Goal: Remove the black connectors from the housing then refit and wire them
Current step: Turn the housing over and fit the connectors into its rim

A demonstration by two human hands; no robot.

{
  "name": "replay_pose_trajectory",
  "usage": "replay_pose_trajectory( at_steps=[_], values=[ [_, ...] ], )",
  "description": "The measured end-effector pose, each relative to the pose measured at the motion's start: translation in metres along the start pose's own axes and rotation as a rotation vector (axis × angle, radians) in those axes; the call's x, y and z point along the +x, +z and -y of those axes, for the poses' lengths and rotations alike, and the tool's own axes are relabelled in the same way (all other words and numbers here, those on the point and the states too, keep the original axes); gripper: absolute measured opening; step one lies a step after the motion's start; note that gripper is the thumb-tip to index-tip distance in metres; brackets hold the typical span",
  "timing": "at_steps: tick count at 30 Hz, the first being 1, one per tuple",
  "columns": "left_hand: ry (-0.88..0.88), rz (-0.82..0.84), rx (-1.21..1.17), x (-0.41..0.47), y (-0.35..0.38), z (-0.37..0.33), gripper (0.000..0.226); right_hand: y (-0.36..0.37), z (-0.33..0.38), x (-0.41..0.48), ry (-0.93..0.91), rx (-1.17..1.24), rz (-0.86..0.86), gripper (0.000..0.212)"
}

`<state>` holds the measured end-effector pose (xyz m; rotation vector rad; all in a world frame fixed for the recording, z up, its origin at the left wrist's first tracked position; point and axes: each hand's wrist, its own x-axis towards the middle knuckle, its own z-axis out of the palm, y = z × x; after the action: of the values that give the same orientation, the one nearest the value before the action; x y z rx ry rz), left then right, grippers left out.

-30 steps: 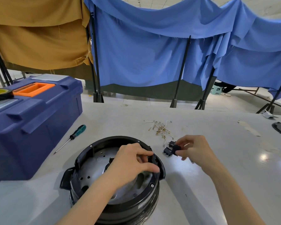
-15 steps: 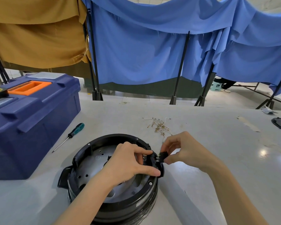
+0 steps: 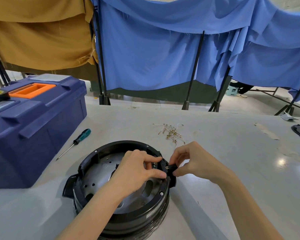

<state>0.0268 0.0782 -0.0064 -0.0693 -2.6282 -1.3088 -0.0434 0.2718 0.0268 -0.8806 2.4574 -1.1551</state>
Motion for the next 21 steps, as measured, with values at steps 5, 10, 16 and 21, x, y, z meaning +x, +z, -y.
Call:
replay_pose_trajectory(
  at_steps=[5, 10, 16, 21],
  values=[
    [-0.001, -0.014, 0.016, 0.0004, 0.0005, -0.0005, 0.053, 0.0040, 0.0028, 0.0021, -0.016, 0.003, 0.004, 0.018],
    [-0.015, -0.029, 0.007, 0.0019, 0.0019, -0.0005, 0.050, 0.0068, 0.0047, 0.0031, -0.007, 0.018, -0.025, 0.024],
    [-0.016, -0.017, -0.008, 0.0019, 0.0034, 0.0005, 0.050, 0.0061, 0.0031, 0.0014, 0.053, 0.014, -0.080, 0.019],
    [-0.022, 0.014, -0.031, 0.0019, 0.0036, 0.0002, 0.048, 0.0063, 0.0068, -0.0003, 0.146, 0.022, -0.120, 0.022]
  ],
)
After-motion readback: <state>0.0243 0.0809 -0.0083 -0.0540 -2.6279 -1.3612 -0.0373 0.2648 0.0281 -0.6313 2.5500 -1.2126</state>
